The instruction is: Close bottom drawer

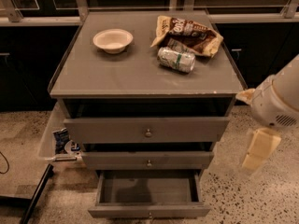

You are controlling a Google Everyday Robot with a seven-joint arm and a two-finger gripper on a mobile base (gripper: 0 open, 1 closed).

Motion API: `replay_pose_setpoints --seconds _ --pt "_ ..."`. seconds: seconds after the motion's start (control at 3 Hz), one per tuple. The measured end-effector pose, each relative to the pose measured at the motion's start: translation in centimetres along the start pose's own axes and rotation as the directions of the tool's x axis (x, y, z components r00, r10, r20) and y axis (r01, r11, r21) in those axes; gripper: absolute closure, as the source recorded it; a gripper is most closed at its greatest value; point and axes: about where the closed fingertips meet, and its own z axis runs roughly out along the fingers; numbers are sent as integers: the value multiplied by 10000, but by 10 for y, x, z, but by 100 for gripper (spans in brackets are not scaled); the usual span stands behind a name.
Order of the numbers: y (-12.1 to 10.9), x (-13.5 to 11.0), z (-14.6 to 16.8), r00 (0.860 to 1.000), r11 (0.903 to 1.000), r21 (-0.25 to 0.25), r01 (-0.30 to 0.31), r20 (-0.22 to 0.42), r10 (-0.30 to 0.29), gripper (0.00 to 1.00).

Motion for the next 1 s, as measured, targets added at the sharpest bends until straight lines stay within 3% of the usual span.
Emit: replay_pose_setpoints --seconds 0.67,1.0 --pt "35 23 98 9959 9922 -1233 -183 859 291 42" --pt "36 24 102 9957 9917 -1270 -190 875 303 65"
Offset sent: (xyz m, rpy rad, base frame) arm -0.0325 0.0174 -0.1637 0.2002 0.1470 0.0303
